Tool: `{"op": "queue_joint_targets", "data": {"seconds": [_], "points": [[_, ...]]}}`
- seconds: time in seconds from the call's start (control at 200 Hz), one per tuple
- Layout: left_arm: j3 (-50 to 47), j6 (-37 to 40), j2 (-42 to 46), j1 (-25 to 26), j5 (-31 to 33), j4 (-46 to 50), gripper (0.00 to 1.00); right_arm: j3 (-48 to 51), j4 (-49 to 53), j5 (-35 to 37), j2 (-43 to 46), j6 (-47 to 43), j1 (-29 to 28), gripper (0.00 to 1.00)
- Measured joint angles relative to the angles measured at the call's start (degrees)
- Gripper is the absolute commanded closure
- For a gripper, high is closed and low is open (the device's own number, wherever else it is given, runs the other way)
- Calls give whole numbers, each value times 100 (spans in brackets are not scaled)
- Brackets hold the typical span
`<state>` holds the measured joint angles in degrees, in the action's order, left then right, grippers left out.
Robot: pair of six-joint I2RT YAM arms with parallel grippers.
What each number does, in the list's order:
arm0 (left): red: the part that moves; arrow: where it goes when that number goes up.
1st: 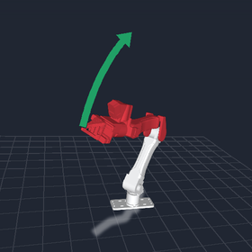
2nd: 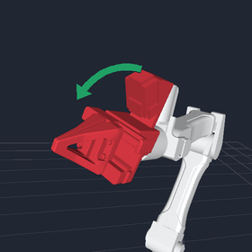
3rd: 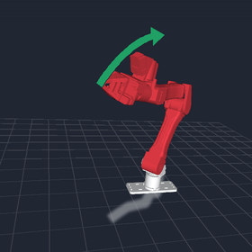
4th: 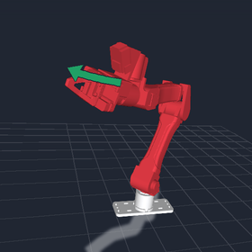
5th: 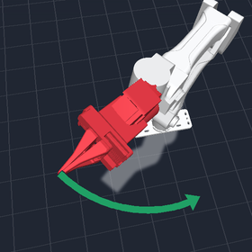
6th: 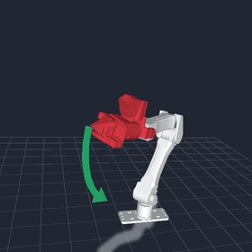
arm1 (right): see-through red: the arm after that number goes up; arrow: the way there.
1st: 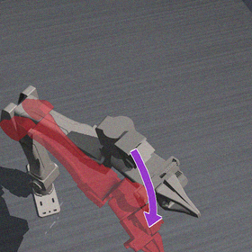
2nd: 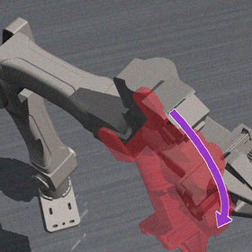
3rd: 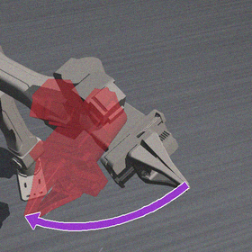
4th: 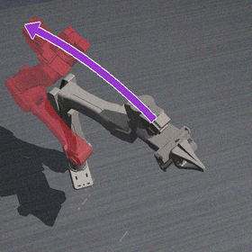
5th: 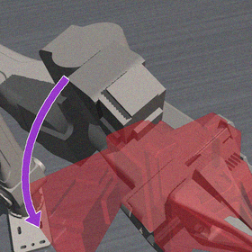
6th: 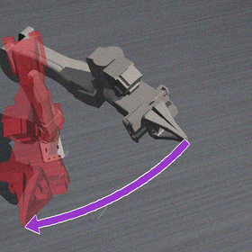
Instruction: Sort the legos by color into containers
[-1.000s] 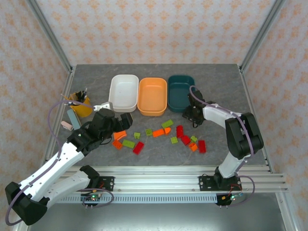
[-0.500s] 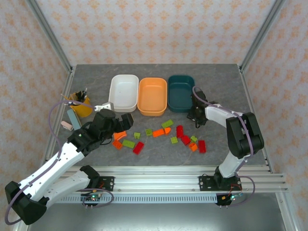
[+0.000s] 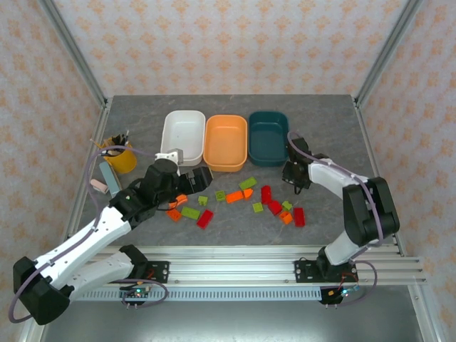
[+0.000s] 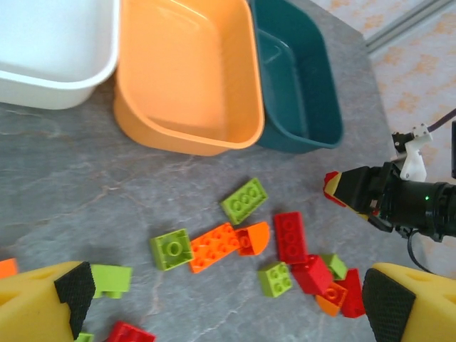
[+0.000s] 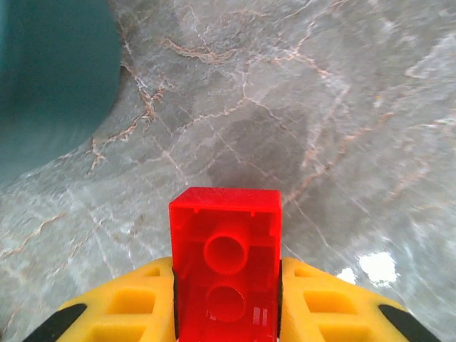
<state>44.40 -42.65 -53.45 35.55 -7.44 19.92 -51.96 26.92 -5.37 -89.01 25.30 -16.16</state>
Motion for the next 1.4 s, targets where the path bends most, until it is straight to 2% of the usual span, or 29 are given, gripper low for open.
{"op": "queue_joint_targets", "data": {"seconds": [0.17,0.29,0.395,0.51,0.691,0.791,0.901,0.986,1.126,1.271,1.401], "points": [[61,-223,-238,0,-157,-160,1,-96,468,22,863,-221,-92,72],[372,-341,-457,0,-105,-127,0,-688,763,-17,815,-345,-208,72],[793,-389,-671,-2,-35,-66,0,-1572,846,-109,103,-402,-219,72],[1228,-387,-905,-2,70,74,0,-2632,885,-219,-1102,-417,-216,72],[1445,-411,-970,-7,256,490,2,-3947,1150,-365,-2767,-417,-219,69],[1515,-446,-960,-7,407,901,4,-4492,1368,-393,-3407,-428,-219,58],[1523,-514,-857,-7,588,1375,5,-4719,1569,-413,-3698,-385,-219,47],[1510,-597,-656,-7,756,1725,6,-4719,1676,-407,-3683,-404,-229,41],[1432,-817,-345,-35,990,2247,6,-4627,1703,-343,-3320,-481,-299,40],[1320,-1113,-304,-208,1187,2844,7,-4070,1572,-297,-1991,-616,-487,39],[1045,-1309,-258,-820,1097,3130,7,-3272,1150,-378,-380,-791,-734,38]]}}
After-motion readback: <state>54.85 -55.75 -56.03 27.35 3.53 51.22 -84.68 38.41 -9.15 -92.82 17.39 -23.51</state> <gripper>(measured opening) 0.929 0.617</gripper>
